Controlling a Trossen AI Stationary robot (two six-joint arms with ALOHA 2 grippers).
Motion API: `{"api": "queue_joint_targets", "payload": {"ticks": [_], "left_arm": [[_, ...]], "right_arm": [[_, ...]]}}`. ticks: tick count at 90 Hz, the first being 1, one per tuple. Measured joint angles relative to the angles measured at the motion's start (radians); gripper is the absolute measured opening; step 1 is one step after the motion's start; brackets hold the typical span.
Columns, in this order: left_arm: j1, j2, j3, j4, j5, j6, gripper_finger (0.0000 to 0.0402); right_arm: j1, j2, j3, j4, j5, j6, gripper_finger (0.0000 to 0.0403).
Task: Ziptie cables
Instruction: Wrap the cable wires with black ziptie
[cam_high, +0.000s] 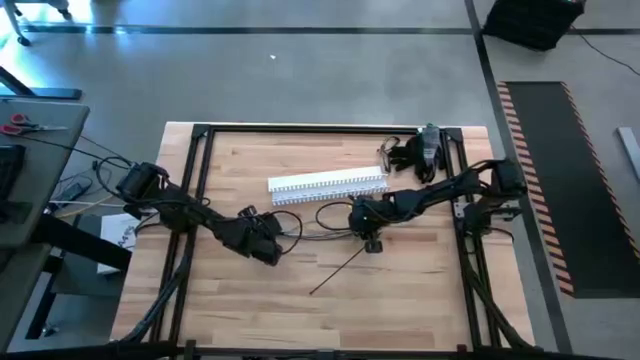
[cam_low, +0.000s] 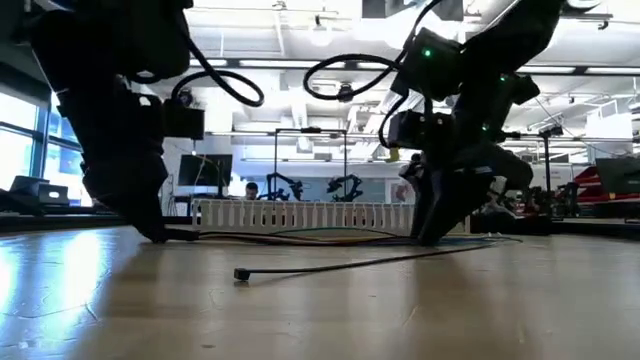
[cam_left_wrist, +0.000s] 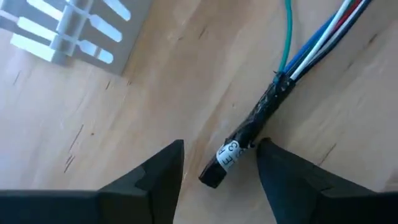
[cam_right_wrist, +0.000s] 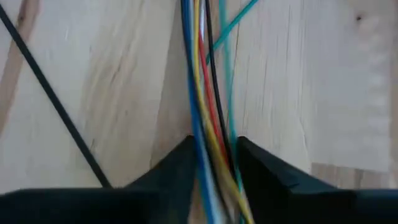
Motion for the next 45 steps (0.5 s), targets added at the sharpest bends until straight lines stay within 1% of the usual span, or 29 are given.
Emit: {"api": "queue_joint_targets", "payload": {"ticks": [6,9,16,21,24,28,36,45], "left_arm": [[0.0,0.001,0.0,0.012,0.006,0.026,0.014],[0.0,0.001,0.0,0.021,0.01,0.042,0.0123],[0.0,0.001,0.0,0.033,0.019,0.06,0.0076],[0.0,0.002,0.0,0.038,0.022,0.072,0.0036],[-0.001,0.002,0.001,0.039,0.017,0.083,0.002],[-0.001,0.005,0.004,0.051,-0.004,0.094,0.0012],[0.001,0.008,0.025,0.045,-0.046,0.126,0.0013],[0.002,0.008,0.068,0.038,-0.092,0.197,0.0005]], "right_arm": [[0.0,0.0,0.002,-0.006,0.005,-0.002,0.0025],[0.0,-0.001,0.002,-0.007,0.007,-0.005,0.0014],[0.004,-0.012,0.004,-0.015,0.014,0.001,0.0008],[0.005,-0.032,0.02,-0.056,0.018,0.015,0.0008],[0.006,-0.043,0.033,-0.092,0.028,0.022,0.0005],[0.012,-0.066,0.052,-0.148,0.051,0.024,0.0003],[0.032,-0.115,0.104,-0.263,0.099,0.051,0.0002],[0.071,-0.155,0.172,-0.427,0.109,0.123,0.0001]]}}
